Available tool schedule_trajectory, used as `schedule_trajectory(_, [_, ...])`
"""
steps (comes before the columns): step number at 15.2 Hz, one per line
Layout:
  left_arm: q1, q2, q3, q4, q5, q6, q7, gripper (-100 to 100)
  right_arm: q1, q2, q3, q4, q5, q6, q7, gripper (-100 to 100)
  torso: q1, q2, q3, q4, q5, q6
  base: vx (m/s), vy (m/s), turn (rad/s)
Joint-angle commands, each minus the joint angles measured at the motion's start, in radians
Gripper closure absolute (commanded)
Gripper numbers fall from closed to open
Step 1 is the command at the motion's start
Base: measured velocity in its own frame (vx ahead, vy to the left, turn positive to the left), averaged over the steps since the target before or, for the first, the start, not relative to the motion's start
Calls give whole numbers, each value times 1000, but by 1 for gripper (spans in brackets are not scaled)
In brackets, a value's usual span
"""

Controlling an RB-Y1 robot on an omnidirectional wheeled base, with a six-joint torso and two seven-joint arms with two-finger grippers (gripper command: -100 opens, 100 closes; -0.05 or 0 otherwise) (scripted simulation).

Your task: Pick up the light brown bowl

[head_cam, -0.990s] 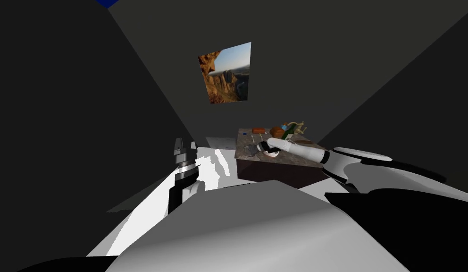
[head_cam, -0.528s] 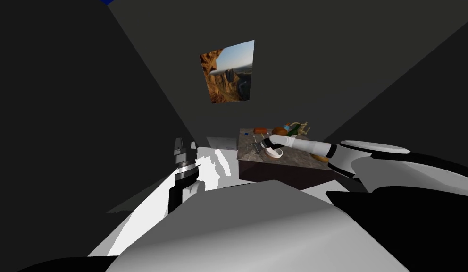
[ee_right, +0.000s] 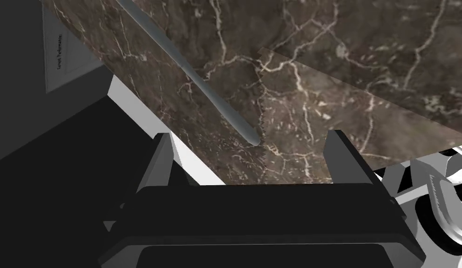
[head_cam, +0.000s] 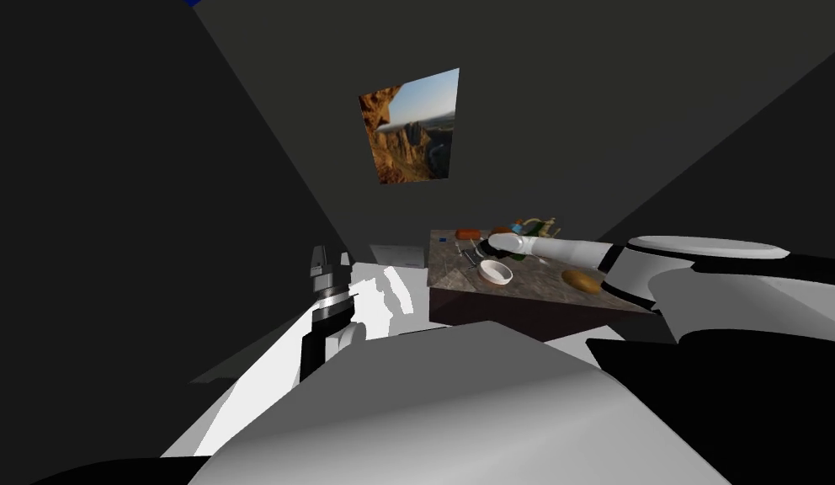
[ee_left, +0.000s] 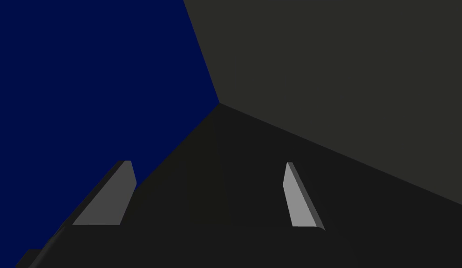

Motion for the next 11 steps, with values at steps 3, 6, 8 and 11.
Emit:
schedule_trajectory(3, [0,0,0,0,0,0,0,0,-54,-49,66,33,89,-15,28,-100,0,0,0,0,0,0,39,59,-1])
schedule_trajectory(6, [0,0,0,0,0,0,0,0,-95,-82,133,72,155,-32,59,-100,-1,1,1,0,0,0,36,46,-1])
schedule_trajectory(8, [0,0,0,0,0,0,0,0,-108,-93,165,88,187,-39,73,-100,-1,1,1,0,-1,0,34,41,-1])
schedule_trajectory(11, [0,0,0,0,0,0,0,0,-118,-104,221,111,232,-52,95,-100,-1,1,1,0,-1,0,33,44,2])
